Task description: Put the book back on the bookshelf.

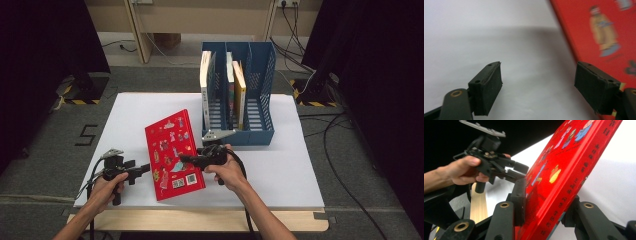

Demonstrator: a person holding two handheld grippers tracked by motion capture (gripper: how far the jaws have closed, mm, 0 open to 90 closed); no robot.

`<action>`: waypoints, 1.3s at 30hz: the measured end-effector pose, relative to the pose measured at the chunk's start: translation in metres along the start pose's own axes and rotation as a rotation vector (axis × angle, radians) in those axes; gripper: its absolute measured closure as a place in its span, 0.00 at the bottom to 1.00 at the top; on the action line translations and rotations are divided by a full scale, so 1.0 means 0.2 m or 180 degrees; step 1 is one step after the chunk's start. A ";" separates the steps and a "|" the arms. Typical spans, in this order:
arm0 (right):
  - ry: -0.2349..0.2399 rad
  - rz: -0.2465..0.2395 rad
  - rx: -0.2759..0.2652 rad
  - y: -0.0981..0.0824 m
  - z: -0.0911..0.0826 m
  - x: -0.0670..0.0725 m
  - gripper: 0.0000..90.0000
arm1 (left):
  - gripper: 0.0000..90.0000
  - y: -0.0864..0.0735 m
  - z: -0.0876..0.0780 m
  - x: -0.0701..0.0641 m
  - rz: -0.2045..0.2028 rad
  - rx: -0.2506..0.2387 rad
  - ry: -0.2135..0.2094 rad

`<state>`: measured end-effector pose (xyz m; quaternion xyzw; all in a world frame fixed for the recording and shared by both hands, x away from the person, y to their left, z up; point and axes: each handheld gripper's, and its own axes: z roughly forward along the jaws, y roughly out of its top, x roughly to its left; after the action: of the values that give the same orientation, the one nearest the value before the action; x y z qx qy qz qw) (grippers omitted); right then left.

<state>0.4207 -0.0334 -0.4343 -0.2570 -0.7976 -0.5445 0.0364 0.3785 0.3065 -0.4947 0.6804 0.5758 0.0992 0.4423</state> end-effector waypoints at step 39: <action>-0.0412 -0.1101 -0.0585 -0.19 -0.20 0.13 0.81 | 0.21 -0.06 0.03 -0.04 0.0938 0.0110 0.0667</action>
<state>0.3722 -0.0695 -0.4409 -0.1529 -0.7774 -0.5955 -0.1326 0.3706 0.2961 -0.5044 0.7509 0.5144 0.2234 0.3488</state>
